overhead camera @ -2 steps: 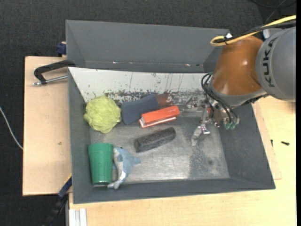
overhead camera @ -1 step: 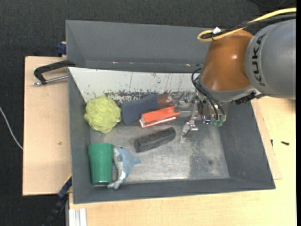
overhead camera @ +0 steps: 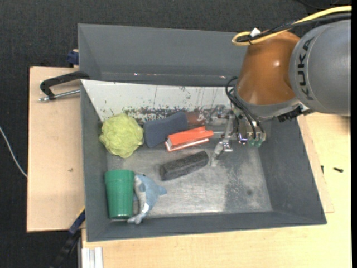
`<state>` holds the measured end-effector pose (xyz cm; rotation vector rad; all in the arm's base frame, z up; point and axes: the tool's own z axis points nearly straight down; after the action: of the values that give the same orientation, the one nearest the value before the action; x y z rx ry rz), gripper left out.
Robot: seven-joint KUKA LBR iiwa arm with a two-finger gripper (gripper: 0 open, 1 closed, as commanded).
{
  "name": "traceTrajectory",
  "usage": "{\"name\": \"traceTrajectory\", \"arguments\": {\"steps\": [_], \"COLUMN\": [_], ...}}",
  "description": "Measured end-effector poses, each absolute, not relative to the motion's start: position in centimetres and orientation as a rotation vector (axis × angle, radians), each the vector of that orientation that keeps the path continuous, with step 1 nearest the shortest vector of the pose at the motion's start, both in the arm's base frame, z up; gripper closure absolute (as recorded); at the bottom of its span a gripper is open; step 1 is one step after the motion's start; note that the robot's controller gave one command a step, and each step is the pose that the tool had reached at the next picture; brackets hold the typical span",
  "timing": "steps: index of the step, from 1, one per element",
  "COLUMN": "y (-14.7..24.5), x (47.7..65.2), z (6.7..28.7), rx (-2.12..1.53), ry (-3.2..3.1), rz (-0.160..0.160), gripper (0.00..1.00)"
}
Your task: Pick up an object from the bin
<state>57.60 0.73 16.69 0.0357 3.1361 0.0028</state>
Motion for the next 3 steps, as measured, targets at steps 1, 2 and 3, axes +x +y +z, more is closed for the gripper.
{"name": "traceTrajectory", "arguments": {"steps": [1, 2, 3], "y": [-3.49, -3.46, -3.46], "x": [59.02, 59.02, 59.02], "z": [21.13, 21.12, 21.12], "rx": [-0.150, -0.151, -0.151], "ry": [3.131, 3.131, 3.131], "rz": [0.000, 0.000, 0.000], "gripper": [1.00, 0.00, 0.00]}}
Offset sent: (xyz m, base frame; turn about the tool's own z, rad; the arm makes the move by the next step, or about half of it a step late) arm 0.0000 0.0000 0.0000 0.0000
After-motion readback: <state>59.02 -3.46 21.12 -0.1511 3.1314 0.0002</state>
